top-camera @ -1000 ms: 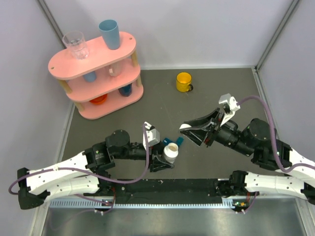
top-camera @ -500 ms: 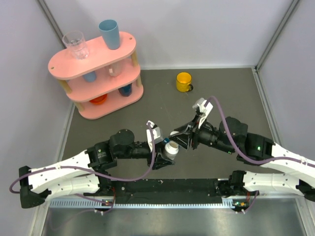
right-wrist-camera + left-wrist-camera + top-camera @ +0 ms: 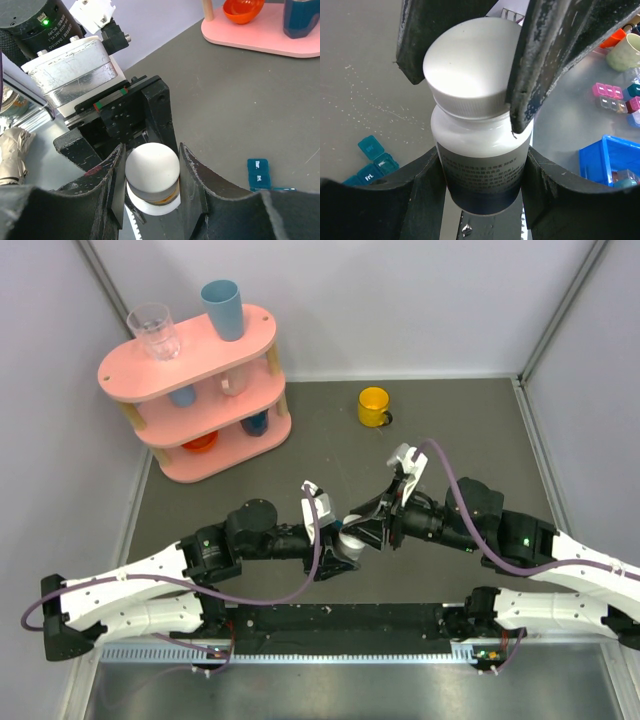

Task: Sort the pills into containers
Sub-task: Unscrew the lid of the pill bottle.

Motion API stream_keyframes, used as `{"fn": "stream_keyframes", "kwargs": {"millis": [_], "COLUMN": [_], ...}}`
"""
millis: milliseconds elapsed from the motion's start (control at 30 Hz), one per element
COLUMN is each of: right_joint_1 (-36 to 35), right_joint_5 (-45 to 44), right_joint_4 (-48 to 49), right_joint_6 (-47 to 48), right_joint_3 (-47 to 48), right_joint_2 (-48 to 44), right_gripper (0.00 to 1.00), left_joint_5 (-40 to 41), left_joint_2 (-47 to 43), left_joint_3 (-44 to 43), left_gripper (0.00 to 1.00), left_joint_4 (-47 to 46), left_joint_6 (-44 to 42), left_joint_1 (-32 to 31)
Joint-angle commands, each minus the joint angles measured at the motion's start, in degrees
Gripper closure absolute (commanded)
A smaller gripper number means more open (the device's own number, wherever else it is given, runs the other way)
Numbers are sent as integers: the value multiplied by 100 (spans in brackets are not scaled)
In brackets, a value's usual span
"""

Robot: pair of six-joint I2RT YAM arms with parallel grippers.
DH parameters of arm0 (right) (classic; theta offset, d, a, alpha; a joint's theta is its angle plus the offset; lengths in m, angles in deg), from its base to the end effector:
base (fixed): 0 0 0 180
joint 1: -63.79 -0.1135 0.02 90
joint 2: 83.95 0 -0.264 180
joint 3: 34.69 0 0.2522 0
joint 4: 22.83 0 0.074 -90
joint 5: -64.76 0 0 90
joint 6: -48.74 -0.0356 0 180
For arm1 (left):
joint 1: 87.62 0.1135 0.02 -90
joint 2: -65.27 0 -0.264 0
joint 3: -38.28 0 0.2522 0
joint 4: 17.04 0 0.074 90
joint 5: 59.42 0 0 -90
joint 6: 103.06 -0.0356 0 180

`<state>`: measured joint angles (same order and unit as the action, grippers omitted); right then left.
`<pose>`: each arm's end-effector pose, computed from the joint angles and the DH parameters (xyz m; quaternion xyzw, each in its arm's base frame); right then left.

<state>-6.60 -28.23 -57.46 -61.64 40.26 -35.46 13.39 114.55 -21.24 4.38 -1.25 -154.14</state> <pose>0.0619 0.1682 0.4080 -0.3038 0.6918 0.4522 0.4739 0.0708 -0.1894 0.3375 0.4353 0.6349 -0.4860 0.4138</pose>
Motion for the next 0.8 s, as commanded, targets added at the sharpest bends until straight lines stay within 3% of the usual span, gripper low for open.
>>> {"fn": "stream_keyframes", "kwargs": {"millis": [0, 767], "right_joint_1": [-45, -45], "right_joint_5": [132, -413], "right_joint_4": [135, -59], "right_joint_6": [113, 52], "right_joint_3": [165, -10], "right_joint_2": [-41, -147], "right_gripper": [100, 100], "left_joint_5": [5, 49], "left_joint_2": [-23, -445], "left_joint_3": [-267, -179], "left_gripper": [100, 100], "left_joint_4": [-362, -537], "left_joint_6": [-39, 67], "left_joint_1": [16, 16]}}
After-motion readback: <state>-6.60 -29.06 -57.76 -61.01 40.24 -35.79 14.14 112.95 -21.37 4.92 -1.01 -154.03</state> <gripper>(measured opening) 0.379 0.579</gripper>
